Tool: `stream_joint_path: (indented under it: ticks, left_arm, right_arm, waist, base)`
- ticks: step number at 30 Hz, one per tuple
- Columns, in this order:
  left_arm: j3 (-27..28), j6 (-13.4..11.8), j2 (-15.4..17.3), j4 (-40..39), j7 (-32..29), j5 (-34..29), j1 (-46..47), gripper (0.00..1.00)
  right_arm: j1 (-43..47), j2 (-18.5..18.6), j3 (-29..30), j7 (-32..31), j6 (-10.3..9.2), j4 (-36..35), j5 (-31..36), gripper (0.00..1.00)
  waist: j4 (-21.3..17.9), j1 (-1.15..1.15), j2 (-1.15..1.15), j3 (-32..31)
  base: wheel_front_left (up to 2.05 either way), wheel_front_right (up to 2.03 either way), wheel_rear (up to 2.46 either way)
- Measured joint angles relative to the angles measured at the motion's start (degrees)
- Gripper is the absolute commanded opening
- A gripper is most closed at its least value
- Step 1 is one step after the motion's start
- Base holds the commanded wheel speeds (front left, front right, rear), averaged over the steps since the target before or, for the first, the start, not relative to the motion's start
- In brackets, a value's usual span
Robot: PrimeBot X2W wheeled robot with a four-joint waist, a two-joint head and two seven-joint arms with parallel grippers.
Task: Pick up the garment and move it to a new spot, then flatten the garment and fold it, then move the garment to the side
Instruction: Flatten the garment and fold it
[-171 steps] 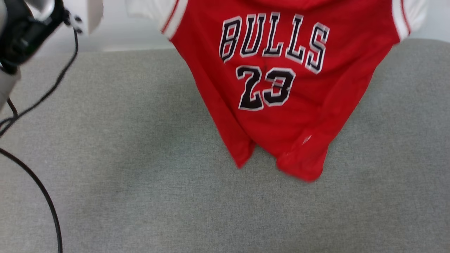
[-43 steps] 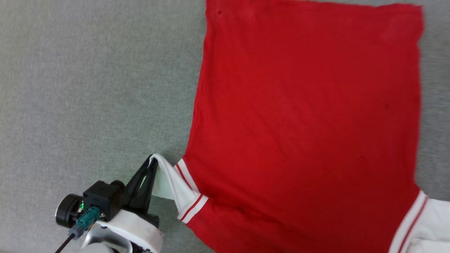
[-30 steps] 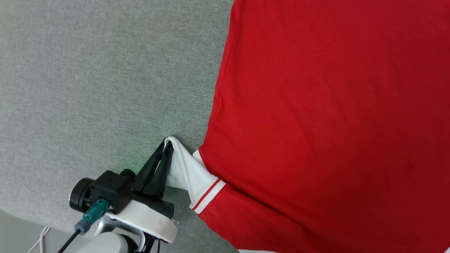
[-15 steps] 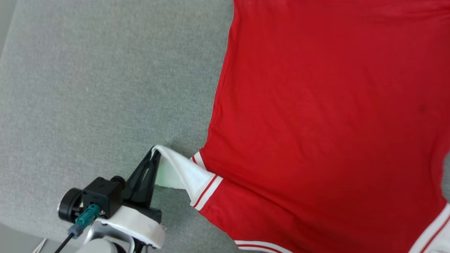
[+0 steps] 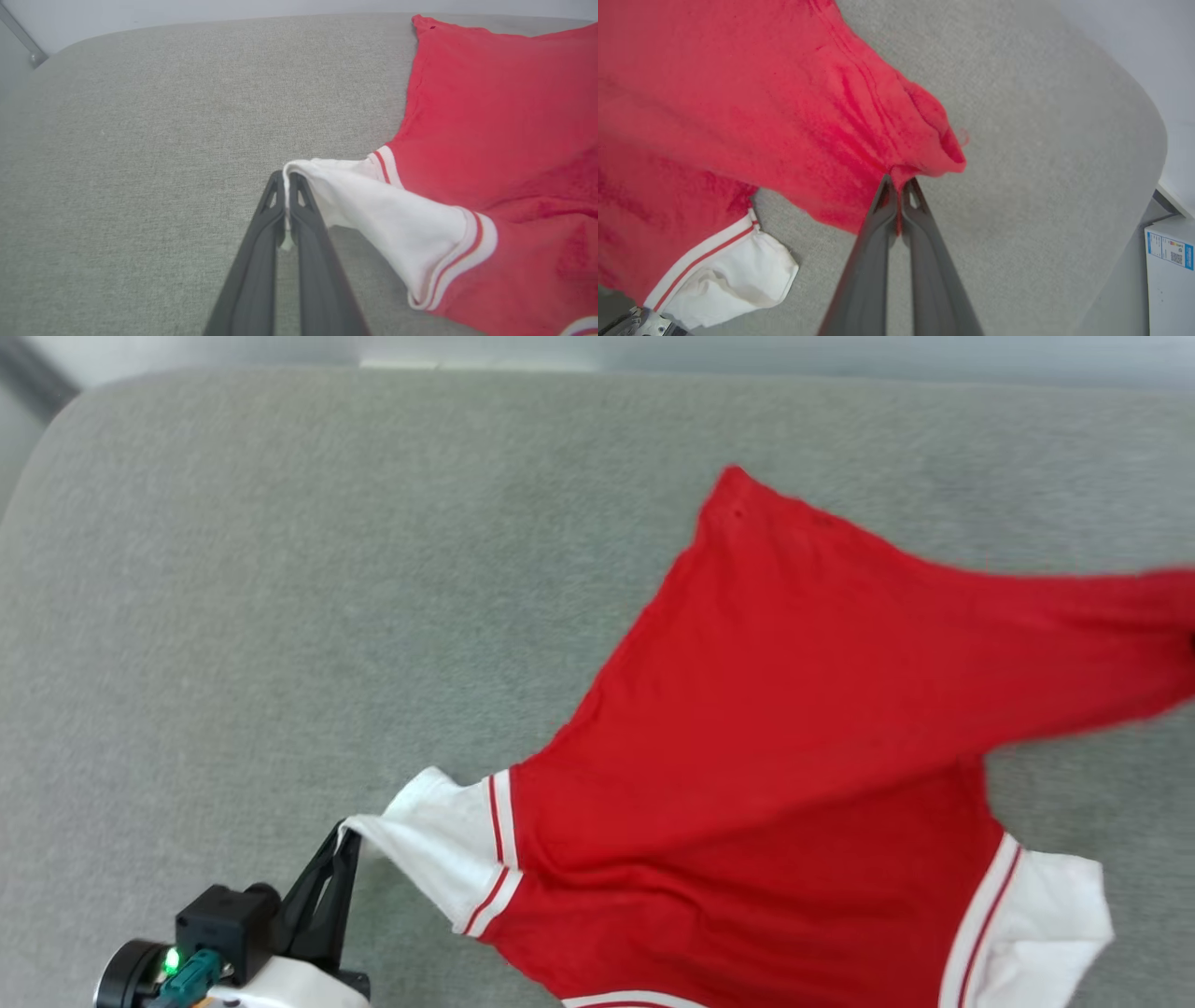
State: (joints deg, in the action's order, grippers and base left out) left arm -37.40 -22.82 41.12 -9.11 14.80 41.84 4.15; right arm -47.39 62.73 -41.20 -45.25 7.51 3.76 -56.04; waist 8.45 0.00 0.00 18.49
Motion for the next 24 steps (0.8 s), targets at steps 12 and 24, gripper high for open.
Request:
stream_joint_path:
  ticks: [12, 24]
  left_arm:
    - [1.82, -1.15, 1.78, -0.55, 0.08, 1.86, -5.32, 0.00]
    - [2.38, -1.22, 1.41, -0.60, 0.09, 1.83, -6.00, 0.00]
  right_arm:
    - [31.14, 5.33, -0.73, 10.46, 0.00, -1.57, -6.93, 0.00]
    - [45.29, -3.44, 6.09, 20.02, 0.00, 3.86, -6.77, 1.00]
  waist:
    - [-7.17, -0.01, 0.00, -6.07]
    - [-8.46, 0.00, 0.00, -6.31]
  base:
    - [0.00, 0.00, 0.00]
    - [0.00, 0.00, 0.00]
